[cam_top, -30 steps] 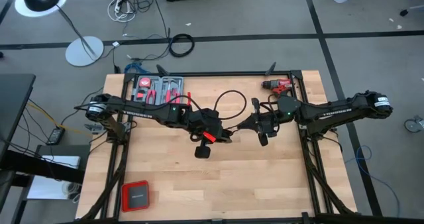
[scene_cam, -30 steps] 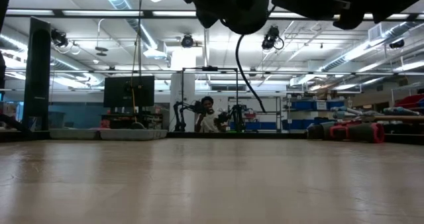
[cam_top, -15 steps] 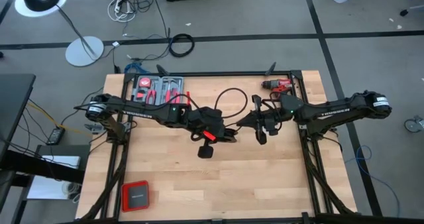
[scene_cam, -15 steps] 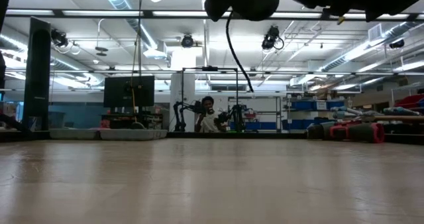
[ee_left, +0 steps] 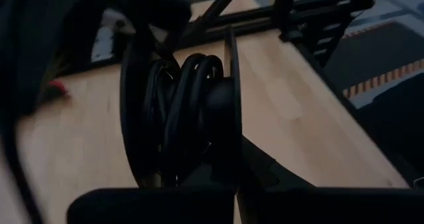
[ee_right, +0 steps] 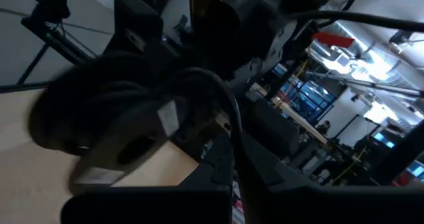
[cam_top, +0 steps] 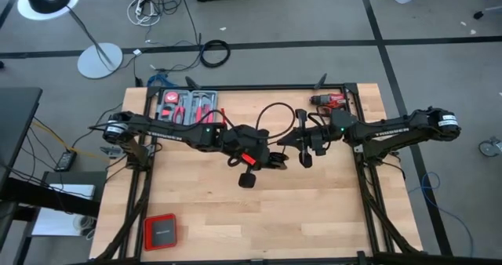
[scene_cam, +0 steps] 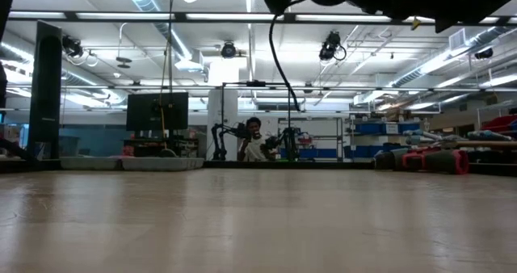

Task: Coil cords
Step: Coil the black wire on the spool

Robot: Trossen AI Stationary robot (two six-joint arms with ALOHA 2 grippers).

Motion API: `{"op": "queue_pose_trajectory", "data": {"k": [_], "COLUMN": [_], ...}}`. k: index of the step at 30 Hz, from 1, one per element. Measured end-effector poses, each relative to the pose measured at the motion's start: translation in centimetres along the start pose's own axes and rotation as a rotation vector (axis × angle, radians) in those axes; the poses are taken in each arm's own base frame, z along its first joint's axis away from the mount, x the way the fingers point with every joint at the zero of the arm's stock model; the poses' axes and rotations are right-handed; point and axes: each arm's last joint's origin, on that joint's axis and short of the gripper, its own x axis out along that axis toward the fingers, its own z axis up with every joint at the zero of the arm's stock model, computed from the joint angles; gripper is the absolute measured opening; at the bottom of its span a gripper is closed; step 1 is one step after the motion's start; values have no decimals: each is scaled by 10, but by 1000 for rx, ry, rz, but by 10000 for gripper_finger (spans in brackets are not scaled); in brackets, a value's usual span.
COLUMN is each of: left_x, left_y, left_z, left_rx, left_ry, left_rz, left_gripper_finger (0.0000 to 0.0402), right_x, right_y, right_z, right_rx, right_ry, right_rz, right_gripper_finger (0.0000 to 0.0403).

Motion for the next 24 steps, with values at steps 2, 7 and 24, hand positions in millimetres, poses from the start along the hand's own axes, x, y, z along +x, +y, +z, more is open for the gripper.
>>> {"op": "queue_pose_trajectory", "data": {"k": [2,7,24], "left_x": [4,12,11], "left_y": [0,1,10], "left_z": [1,0,12], "left_rx": [26,101,304], "left_ry": [-23,-50,-164], "left_rz": [-12,-12,100], "left_gripper_finger": [0,0,0], "right_x": [0,2,4], "right_y": [0,0,-6], "right_z": [0,1,7], "right_rx": [24,62,302], "right_ry": [-2,13,-18], "right_rz": [3,38,58], "right_gripper_finger": [2,2,48]}}
